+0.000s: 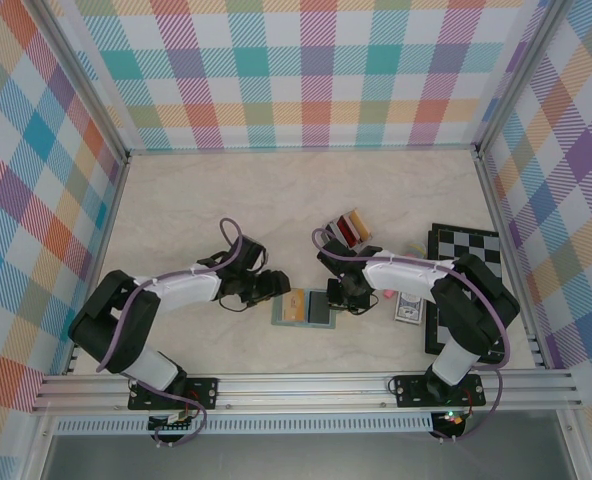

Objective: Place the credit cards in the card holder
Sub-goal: Close the card holder at the center of the table.

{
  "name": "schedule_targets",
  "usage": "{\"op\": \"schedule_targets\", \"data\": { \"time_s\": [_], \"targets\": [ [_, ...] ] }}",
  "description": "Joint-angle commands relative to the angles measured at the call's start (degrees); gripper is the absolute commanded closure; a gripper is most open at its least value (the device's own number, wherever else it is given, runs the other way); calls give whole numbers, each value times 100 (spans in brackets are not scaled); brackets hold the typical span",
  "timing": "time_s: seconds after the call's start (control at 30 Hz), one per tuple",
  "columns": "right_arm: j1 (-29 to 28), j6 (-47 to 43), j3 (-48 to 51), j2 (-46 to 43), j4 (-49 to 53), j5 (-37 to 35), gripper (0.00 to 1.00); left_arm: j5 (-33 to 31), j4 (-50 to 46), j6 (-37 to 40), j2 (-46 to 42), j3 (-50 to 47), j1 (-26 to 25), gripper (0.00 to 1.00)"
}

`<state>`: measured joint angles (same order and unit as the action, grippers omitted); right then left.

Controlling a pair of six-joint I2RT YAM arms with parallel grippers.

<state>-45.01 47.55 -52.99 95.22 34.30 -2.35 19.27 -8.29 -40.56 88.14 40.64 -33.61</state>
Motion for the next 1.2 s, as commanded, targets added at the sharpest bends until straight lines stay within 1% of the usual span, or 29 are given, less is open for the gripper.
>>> {"op": "schedule_targets", "data": {
  "time_s": [0.0, 0.1, 0.27, 0.43, 0.53, 0.63, 0.7, 0.8, 0.87, 0.93, 1.03, 1.17],
  "targets": [
    [-25, -34, -27, 211, -162, 59, 80, 298, 140, -31, 154, -4, 29, 37],
    [-25, -26, -28, 244, -189, 100, 82, 440, 252, -52, 212, -17, 29, 40],
    [-25, -30, -23, 302, -263, 171, 87, 695, 415, -48, 80, -30, 32, 47],
    [-25, -1, -18, 330, -319, 190, 88, 979, 550, -59, -87, -14, 21, 55],
    [-25, 25, -18, 308, -324, 200, 88, 1075, 614, -123, -299, 28, 21, 57],
    [-24, 49, -5, 247, -344, 208, 88, 1236, 612, -126, -499, 180, 0, 57],
    [-25, 76, 20, 163, -388, 226, 88, 1389, 606, -84, -508, 326, -79, 55],
    [9, 134, 114, -9, -421, 235, 86, 1673, 480, 99, -220, 668, -393, 52],
    [77, 167, 197, -145, -398, 235, 83, 1617, 310, 195, 7, 867, -610, 52],
    [171, 184, 290, -316, -328, 226, 81, 1405, 286, 149, 151, 932, -745, 52],
    [295, 193, 474, -698, -249, 200, 78, 1270, 451, -8, 279, 934, -809, 52],
    [395, 132, 595, -1117, -55, 201, 77, 1236, 494, -31, 451, 981, -864, 52]
  ]
}}
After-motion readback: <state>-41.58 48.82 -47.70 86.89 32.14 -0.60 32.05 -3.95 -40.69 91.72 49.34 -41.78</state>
